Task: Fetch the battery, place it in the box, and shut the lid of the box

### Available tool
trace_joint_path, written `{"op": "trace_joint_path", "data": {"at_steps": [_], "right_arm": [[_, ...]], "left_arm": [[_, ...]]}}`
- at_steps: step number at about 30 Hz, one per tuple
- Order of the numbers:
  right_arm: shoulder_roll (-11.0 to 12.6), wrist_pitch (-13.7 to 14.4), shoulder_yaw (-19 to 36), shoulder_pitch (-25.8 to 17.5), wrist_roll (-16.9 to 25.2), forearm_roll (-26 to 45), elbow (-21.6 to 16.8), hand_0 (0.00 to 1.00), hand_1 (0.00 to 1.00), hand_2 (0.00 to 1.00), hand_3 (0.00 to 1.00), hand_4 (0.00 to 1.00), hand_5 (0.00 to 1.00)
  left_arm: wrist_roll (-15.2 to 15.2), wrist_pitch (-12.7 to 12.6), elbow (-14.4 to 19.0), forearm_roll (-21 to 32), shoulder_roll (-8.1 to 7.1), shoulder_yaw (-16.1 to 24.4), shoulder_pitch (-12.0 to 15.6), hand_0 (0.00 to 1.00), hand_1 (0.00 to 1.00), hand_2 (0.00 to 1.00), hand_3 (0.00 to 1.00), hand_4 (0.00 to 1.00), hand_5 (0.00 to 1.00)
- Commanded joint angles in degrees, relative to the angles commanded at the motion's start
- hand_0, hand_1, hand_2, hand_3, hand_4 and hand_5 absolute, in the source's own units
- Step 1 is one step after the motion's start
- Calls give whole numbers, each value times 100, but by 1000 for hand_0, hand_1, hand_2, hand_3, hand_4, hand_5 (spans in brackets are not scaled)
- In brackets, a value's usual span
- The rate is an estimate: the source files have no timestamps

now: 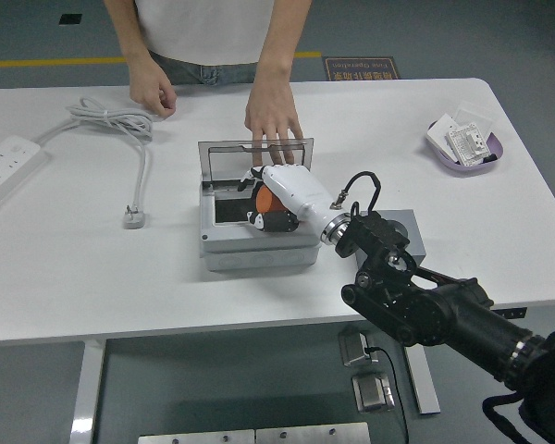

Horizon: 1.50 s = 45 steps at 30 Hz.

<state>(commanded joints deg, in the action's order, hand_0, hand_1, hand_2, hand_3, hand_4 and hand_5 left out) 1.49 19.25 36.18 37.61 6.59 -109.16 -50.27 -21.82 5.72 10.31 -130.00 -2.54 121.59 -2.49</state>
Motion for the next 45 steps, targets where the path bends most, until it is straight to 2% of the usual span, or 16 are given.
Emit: {"op": "trace_joint_path", "data": {"at_steps": [15,32,33,37,38,44,45], "right_arm": [[-11,-41,31,-4,18,-10,7,390,437,494,545,773,371],[33,-121,73,29,93,59,-78,420,439,486,513,766,367],[35,-126,81,25,96,63,-77,564,461,496,513,771,371],[43,-144,96,8,104,77,-74,564,461,496,513,771,371],[44,-147,98,4,107,81,-74,723,568,564,513,784,374],[67,-157,137,-40,122,103,-89,723,568,564,513,784,374],[73,-157,147,-50,122,105,-95,766,621,607,512,785,380]], "left_arm": [[-4,46,0,0,25,-33,2,539,622,604,643,672,286],[-19,113,0,0,42,-43,5,539,621,592,638,661,281],[-19,115,0,0,43,-42,7,538,616,580,637,660,281],[-16,120,0,0,44,-34,15,538,616,580,637,660,281],[-15,121,0,0,44,-33,16,535,615,563,632,653,279],[39,204,0,29,52,-25,24,535,615,563,632,653,279],[52,223,0,41,53,-26,26,535,614,559,631,652,279]]}}
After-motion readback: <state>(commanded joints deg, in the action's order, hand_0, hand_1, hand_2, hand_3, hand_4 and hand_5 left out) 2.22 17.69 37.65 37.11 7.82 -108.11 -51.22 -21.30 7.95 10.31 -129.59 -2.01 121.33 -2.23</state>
